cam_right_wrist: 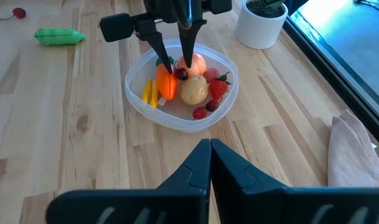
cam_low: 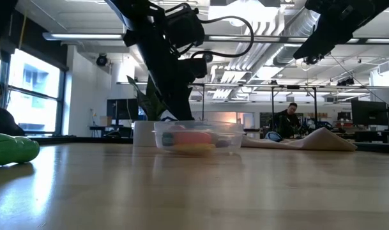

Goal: Pick and placing Produce into tupperware
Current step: Put the red cherry into the transparent bin, then put the green pea into the transparent bin

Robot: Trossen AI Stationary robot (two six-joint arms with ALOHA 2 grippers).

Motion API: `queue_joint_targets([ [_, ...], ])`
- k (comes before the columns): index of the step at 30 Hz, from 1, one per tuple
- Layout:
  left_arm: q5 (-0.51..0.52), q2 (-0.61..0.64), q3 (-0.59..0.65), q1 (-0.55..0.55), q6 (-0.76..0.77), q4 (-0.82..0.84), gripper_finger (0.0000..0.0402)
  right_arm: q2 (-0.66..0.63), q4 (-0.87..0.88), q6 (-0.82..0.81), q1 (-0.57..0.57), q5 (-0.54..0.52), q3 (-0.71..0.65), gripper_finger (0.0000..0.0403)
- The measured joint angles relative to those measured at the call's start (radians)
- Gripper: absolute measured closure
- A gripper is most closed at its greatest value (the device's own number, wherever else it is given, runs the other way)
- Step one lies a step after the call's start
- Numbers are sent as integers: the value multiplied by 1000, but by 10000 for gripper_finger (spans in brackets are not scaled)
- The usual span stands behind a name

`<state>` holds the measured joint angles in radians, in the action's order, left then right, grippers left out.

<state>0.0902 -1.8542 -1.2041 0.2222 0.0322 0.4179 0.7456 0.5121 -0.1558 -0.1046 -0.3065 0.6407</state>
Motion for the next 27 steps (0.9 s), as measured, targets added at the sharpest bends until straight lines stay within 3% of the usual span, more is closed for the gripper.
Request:
queue_joint_targets([
  [8, -46, 0, -20, -1, 62, 33, 222, 0, 0, 0, 0, 0, 0, 402],
  [14, -104, 0, -159, -44, 115, 282, 218, 0, 0, 0, 0, 0, 0, 402],
  [21, -65, 5, -352, -213, 140, 663, 218, 0, 0, 0, 0, 0, 0, 402],
  [27, 21, 65, -363, -429, 334, 831, 218, 0, 0, 0, 0, 0, 0, 402],
])
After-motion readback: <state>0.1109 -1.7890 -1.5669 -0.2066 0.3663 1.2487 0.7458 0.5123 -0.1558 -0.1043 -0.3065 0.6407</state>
